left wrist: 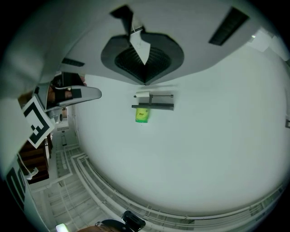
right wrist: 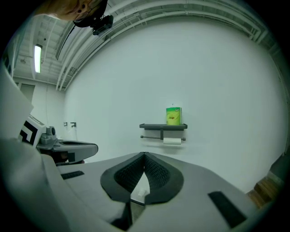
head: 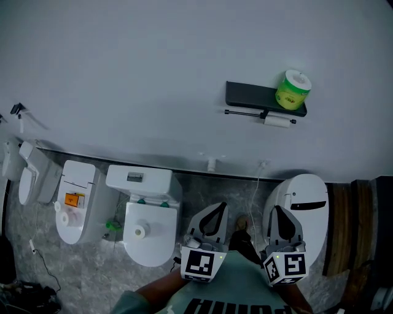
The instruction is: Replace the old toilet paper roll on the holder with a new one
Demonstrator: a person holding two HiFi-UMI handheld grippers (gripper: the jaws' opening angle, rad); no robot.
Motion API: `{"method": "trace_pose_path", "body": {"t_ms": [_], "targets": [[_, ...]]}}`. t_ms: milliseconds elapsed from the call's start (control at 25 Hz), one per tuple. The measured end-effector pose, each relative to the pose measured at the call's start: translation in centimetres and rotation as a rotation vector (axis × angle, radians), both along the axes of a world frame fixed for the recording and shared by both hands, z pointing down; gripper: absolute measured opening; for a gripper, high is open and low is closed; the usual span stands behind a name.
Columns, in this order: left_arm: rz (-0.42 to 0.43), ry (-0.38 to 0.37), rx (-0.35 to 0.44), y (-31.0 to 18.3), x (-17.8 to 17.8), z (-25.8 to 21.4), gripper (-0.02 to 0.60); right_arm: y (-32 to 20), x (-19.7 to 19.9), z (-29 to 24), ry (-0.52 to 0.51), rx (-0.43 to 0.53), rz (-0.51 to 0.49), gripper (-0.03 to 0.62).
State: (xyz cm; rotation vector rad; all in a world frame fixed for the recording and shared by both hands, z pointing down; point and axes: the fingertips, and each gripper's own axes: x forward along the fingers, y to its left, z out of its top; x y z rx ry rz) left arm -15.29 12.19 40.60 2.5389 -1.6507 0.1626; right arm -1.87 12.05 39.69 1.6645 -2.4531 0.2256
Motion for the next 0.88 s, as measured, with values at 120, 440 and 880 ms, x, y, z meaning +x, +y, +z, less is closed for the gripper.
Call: {"method": "trace_pose_path", "body": {"t_ms": [120, 440, 880], "targets": [[-0.021, -0.014, 0.011, -1.3, 0.1, -0.2, 0.005, -1.7, 0.1, 0.0, -0.013, 0.002, -0.015, 0.008], [-0.04, -0.046, -0.013, -6.2, 2.7, -0.3, 0.005, -7.0, 2.5, 0.1, -0.041, 0.0, -0.047, 0.008], [-0.108, -0.073, -0.011, -14.6, 6.6, -0.8, 0.004, -16.1, 6.9, -0.1, -0.106, 0.0, -0.096, 0.008]]}}
